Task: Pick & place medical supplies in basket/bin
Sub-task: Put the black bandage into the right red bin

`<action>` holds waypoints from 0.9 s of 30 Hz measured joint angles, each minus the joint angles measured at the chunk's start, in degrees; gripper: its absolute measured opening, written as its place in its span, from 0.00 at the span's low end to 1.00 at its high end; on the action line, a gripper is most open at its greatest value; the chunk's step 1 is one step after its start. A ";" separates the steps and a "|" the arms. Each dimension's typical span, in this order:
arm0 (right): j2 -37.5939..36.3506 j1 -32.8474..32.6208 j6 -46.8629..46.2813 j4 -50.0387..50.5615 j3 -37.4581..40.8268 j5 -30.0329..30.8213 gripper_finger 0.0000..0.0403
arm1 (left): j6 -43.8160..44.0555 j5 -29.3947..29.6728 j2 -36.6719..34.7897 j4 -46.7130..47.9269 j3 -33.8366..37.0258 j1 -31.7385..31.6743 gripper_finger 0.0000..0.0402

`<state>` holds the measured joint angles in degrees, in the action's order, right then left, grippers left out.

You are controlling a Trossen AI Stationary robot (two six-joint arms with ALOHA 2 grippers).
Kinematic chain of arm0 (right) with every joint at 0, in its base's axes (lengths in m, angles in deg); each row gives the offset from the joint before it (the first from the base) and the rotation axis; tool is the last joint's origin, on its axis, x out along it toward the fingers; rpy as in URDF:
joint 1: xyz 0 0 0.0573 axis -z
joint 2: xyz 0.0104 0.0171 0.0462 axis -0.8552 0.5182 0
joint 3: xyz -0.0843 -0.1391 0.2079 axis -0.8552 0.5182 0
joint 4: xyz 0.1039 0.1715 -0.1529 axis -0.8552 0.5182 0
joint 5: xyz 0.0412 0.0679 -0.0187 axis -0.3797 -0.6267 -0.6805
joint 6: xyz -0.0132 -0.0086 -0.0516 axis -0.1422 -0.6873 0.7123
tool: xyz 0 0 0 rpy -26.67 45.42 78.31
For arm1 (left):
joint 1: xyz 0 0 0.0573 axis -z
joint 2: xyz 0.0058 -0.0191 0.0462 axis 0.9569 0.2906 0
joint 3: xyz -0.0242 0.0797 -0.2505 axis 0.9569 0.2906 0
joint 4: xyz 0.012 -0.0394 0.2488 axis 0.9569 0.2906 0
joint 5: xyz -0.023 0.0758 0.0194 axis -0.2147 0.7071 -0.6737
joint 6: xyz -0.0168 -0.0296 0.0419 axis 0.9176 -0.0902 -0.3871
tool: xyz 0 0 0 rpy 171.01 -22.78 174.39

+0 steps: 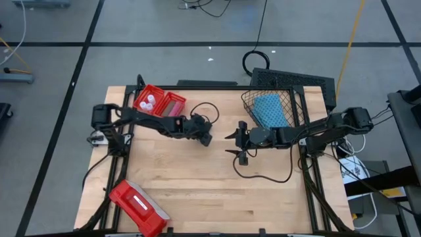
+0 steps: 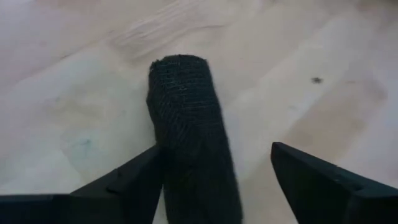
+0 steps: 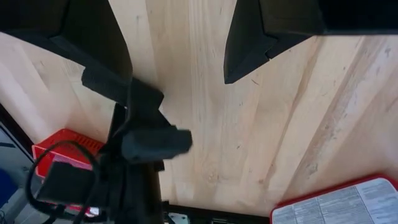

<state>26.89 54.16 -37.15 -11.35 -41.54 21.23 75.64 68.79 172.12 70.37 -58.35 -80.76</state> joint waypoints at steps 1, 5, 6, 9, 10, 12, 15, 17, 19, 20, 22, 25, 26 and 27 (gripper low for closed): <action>0.00 0.00 0.00 0.15 0.00 0.00 0.60 | 0.01 0.63 0.69 -0.26 0.00 -0.05 0.76; 0.00 0.01 0.00 0.19 0.00 0.00 0.60 | -0.12 3.97 2.90 0.06 0.00 0.01 0.81; 0.00 0.01 0.00 0.17 0.00 0.00 0.60 | -0.12 4.75 3.37 0.25 0.00 0.01 0.81; 0.00 0.00 0.00 0.21 0.00 0.00 0.60 | -0.15 6.45 4.20 0.38 0.00 -0.03 0.80; 0.00 0.00 0.00 0.21 0.00 0.00 0.60 | -0.15 6.49 4.30 0.79 0.00 -0.20 0.79; 0.00 0.00 0.00 0.21 0.00 0.00 0.60 | -0.39 6.46 4.32 1.53 0.02 -0.48 0.75; 0.00 0.00 0.04 0.19 0.00 0.00 0.60 | -1.49 6.46 3.95 2.62 0.02 -0.94 0.68; 0.00 0.00 0.04 0.21 0.00 0.00 0.60 | -2.08 6.43 3.75 2.78 0.02 -1.38 0.61; 0.00 0.02 0.00 0.21 0.00 0.00 0.60 | -2.29 5.43 2.72 3.83 0.05 -1.97 0.53; 0.00 0.02 0.00 0.22 0.00 0.00 0.60 | -2.46 4.89 2.04 4.37 0.09 -2.25 0.48; 0.00 0.00 0.00 0.42 0.00 0.00 0.60 | -3.79 4.67 -0.25 5.69 0.04 -2.71 0.39; 0.00 0.00 0.00 0.94 0.00 0.00 0.60 | -7.20 6.93 -5.75 11.24 0.04 -3.39 0.25; 0.00 0.00 0.00 1.14 0.00 0.00 0.60 | -8.00 8.23 -7.95 13.50 0.04 -3.70 0.21; 0.00 0.02 0.00 1.19 0.02 0.00 0.60 | -8.64 9.88 -10.42 15.94 0.04 -4.09 0.19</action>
<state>26.89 54.18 -37.15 -10.16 -41.52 21.23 67.00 78.67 161.70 86.31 -58.30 -84.85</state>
